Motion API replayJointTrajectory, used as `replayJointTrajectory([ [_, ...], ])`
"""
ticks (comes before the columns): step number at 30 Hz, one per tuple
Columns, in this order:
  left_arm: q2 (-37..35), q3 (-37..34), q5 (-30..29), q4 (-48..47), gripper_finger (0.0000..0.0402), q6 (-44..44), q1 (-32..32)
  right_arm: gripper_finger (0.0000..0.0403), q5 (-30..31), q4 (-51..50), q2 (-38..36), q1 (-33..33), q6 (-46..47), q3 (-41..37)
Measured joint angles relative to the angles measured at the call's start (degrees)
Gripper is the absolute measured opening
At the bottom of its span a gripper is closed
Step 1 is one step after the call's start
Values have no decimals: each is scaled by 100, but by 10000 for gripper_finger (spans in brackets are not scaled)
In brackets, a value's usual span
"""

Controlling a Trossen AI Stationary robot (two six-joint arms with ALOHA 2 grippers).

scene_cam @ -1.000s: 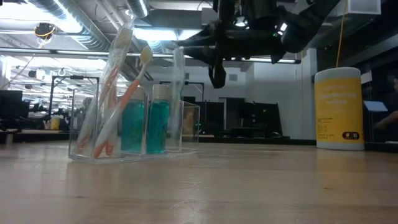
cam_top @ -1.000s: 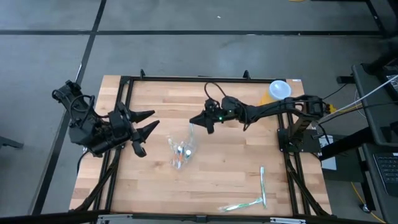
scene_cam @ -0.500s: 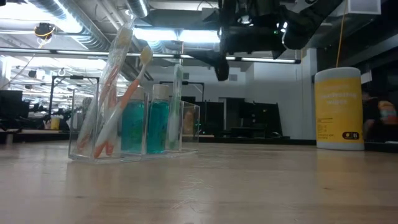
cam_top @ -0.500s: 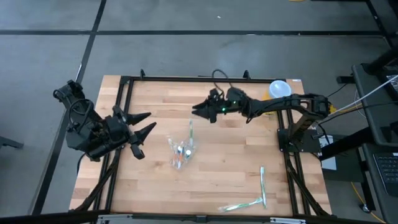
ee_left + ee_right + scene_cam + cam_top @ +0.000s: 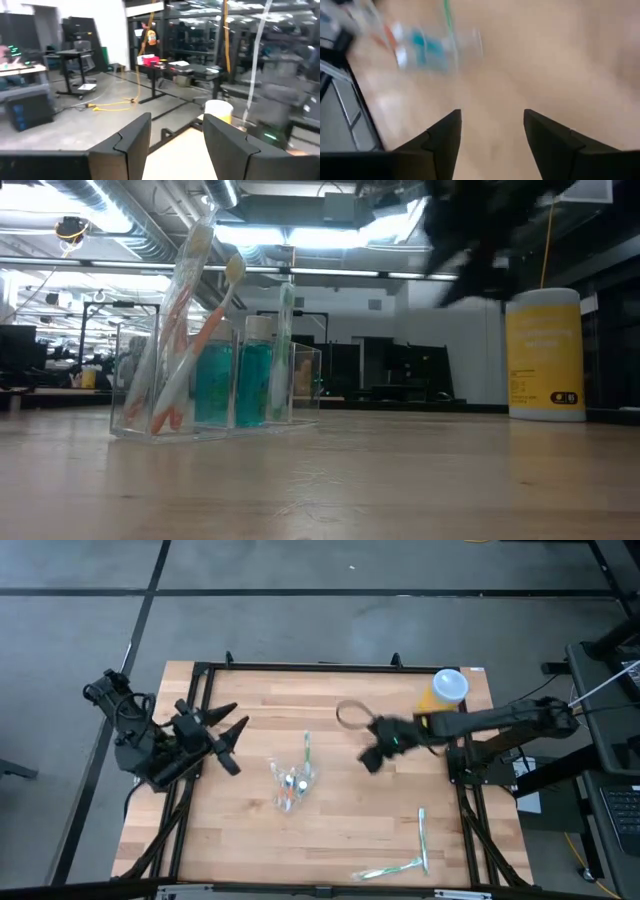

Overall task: Pick & Place toothbrushing station
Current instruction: Put the top green toothbrush into the transparent organizer

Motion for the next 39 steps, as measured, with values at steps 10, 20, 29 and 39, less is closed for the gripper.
replayJointTrajectory([
  [10, -187, -7, 357, -2051, 177, -2079, 476, 193, 668, -2284, -9, 3061, 5264, -2],
  [20, -136, -11, 1483, -3042, 172, -3460, 719, 180, 202, -2134, 1327, 4053, 6806, -9],
  [29, -123, -11, 1850, -3034, 160, -3714, 702, 168, 391, -1859, 1878, 4134, 6812, 199],
  [39, -123, -11, 2068, -3041, 155, -3722, 717, 151, 43, -3164, 1825, 4543, 6804, 505],
])
